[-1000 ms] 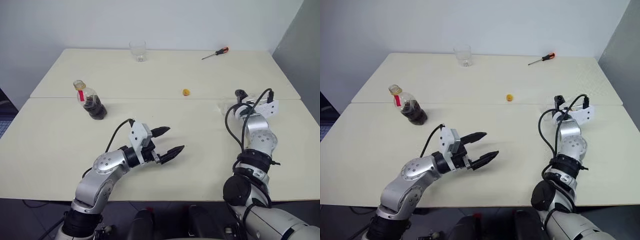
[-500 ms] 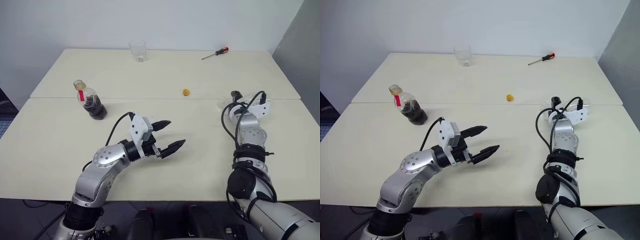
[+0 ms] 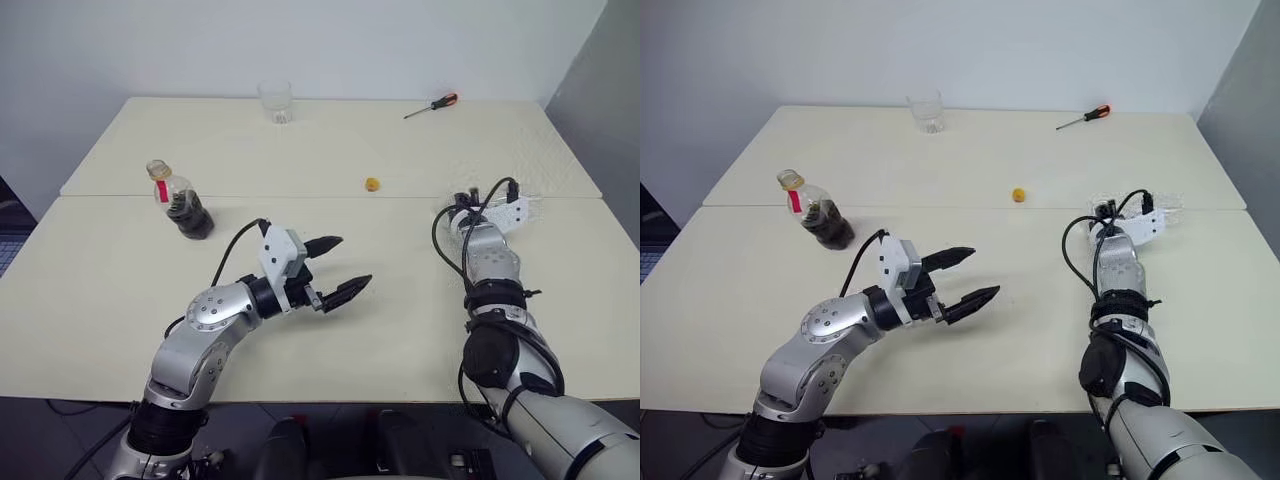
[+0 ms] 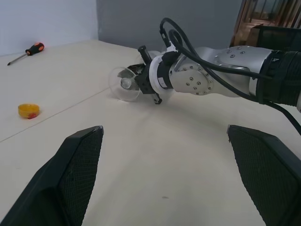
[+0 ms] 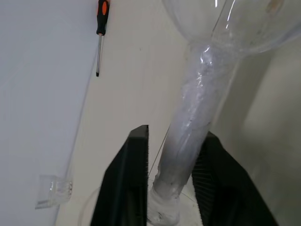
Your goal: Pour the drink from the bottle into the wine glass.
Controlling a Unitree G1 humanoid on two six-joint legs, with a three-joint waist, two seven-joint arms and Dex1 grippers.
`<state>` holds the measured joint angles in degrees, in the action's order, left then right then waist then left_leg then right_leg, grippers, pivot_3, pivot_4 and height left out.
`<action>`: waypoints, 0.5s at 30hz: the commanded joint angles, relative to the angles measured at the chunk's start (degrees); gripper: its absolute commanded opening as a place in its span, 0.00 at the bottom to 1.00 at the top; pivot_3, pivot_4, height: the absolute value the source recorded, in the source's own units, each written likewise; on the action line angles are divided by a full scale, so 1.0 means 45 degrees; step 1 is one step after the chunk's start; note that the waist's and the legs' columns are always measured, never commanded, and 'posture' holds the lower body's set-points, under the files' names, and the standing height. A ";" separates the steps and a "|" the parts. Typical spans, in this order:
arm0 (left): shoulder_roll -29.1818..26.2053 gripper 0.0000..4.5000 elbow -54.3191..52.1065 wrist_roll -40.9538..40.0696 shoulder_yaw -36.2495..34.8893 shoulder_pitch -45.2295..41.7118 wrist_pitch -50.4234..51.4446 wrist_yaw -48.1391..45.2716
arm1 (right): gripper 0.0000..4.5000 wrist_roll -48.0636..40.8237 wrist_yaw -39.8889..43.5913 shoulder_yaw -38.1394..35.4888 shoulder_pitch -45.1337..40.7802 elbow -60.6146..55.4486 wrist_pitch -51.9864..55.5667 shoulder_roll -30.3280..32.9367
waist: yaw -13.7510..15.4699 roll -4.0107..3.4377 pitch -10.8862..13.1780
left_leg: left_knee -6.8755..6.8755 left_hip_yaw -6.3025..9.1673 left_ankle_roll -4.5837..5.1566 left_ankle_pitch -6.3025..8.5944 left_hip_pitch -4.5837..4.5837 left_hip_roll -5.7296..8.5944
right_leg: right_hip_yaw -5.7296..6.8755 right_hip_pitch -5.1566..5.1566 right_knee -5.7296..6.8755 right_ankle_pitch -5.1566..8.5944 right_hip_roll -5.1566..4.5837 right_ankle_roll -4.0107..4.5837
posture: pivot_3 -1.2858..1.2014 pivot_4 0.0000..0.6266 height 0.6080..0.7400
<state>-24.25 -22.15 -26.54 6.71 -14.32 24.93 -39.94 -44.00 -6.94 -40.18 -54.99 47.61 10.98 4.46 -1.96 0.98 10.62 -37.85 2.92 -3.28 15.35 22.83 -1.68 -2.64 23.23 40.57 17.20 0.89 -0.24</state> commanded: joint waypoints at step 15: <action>-0.0166 1.00 -0.1666 0.0390 -0.1348 0.1910 0.0182 0.1994 | 0.04 0.4878 0.3980 0.6737 -0.0740 -0.2369 -0.1805 -0.1702 | -0.0236 -0.0028 0.0016 | 0.0010 0.0017 -0.0001 0.0000 -0.0001 -0.0018 | 0.0012 0.0019 0.0012 0.0002 -0.0011 0.0009 | 0.52 0.24 1.00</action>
<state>-25.00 -26.96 -25.51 2.02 -6.06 25.98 -32.52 -24.25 8.70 -12.24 -56.35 39.60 6.21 -2.64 -3.02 0.86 10.69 -37.81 2.99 -3.29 15.35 22.83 -1.76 -2.60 23.32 40.61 17.21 0.83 -0.20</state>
